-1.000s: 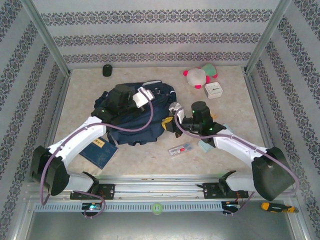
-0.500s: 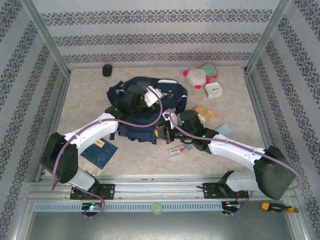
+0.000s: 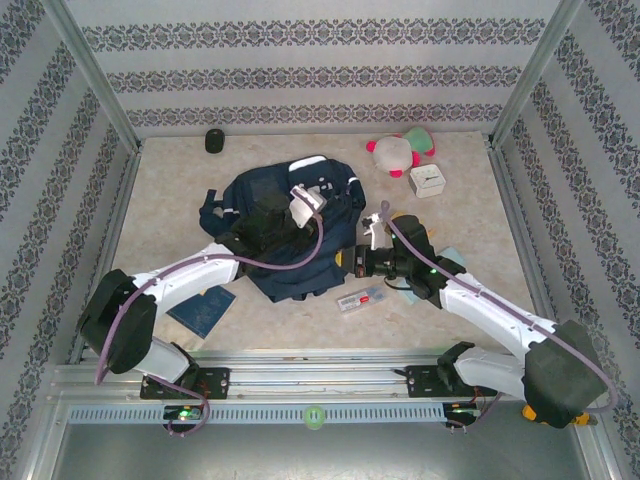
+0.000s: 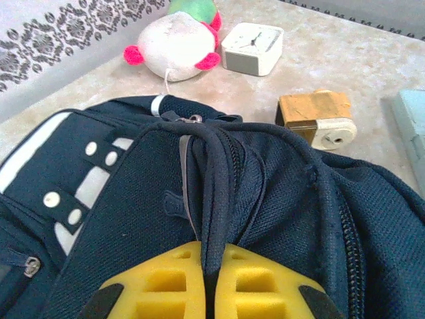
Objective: Pack the student bag
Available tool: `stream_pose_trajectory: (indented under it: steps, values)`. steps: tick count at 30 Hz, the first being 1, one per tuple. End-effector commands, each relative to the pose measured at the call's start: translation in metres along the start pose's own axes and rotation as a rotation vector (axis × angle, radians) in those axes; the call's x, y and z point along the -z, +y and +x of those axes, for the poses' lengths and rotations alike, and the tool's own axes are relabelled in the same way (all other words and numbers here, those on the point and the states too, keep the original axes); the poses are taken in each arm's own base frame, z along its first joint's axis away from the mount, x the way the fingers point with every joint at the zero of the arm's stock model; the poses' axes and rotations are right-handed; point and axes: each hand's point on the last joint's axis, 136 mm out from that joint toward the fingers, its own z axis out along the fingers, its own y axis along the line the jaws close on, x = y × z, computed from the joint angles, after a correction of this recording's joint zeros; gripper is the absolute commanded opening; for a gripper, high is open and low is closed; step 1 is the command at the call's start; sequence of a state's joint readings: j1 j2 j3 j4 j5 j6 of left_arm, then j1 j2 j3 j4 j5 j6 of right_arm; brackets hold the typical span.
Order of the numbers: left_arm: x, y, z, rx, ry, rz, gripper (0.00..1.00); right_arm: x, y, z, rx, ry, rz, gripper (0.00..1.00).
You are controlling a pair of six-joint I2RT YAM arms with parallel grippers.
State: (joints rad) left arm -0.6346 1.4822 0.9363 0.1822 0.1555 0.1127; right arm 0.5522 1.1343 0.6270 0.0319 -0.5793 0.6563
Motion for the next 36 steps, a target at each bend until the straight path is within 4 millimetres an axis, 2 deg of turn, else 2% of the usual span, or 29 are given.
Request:
stream_pose_trajectory:
  steps: [1, 4, 6, 8, 11, 14, 19, 21, 22, 24, 27, 28, 30, 31, 33, 34, 36]
  values:
    - [0.006, -0.011, -0.046, 0.014, -0.196, 0.109, 0.0, 0.009, 0.032, -0.003, -0.005, 0.027, -0.129, 0.4]
    - [0.015, -0.017, -0.054, -0.03, -0.234, 0.223, 0.0, 0.029, 0.003, -0.023, -0.142, -0.083, -0.062, 0.64]
    - [0.025, -0.023, -0.059, -0.077, -0.269, 0.31, 0.0, 0.043, -0.017, -0.037, -0.237, -0.164, -0.03, 0.67]
    - [0.036, -0.027, -0.063, -0.114, -0.302, 0.399, 0.0, 0.05, -0.026, -0.048, -0.282, -0.205, -0.024, 0.69]
    - [0.048, -0.028, -0.067, -0.127, -0.325, 0.502, 0.0, 0.047, -0.022, -0.058, -0.303, -0.195, -0.047, 0.72]
    - [0.054, -0.026, -0.069, -0.155, -0.345, 0.525, 0.0, 0.038, -0.023, -0.064, -0.352, -0.164, -0.062, 0.73]
    - [0.053, -0.033, -0.065, -0.182, -0.335, 0.584, 0.0, 0.019, -0.007, -0.078, -0.344, -0.168, -0.125, 0.75]
    - [0.048, -0.032, -0.061, -0.192, -0.323, 0.578, 0.0, 0.011, -0.001, -0.082, -0.354, -0.17, -0.157, 0.69]
    - [0.046, -0.029, -0.06, -0.202, -0.317, 0.563, 0.0, 0.007, 0.0, -0.082, -0.364, -0.171, -0.162, 0.62]
    - [0.038, -0.021, -0.058, -0.218, -0.291, 0.515, 0.0, 0.002, -0.001, -0.083, -0.383, -0.196, -0.154, 0.39]
    - [0.022, 0.007, -0.052, -0.227, -0.203, 0.344, 0.01, 0.005, -0.004, -0.089, -0.421, -0.315, -0.134, 0.07]
    - [0.019, 0.018, -0.05, -0.231, -0.176, 0.278, 0.05, 0.007, -0.005, -0.091, -0.427, -0.363, -0.12, 0.01]
    - [0.02, 0.039, -0.049, -0.215, -0.13, 0.152, 0.07, 0.01, 0.0, -0.096, -0.415, -0.436, -0.103, 0.0]
    - [0.022, 0.047, -0.047, -0.208, -0.104, 0.097, 0.12, 0.01, 0.004, -0.099, -0.408, -0.468, -0.098, 0.0]
    - [0.032, 0.062, -0.045, -0.166, -0.063, 0.004, 0.37, 0.009, 0.013, -0.104, -0.397, -0.519, -0.095, 0.0]
    - [0.038, 0.067, -0.043, -0.133, -0.038, -0.033, 0.47, 0.007, 0.018, -0.106, -0.392, -0.54, -0.095, 0.0]
    - [0.056, 0.073, -0.042, -0.034, -0.012, -0.093, 0.53, 0.003, 0.027, -0.109, -0.386, -0.577, -0.095, 0.0]
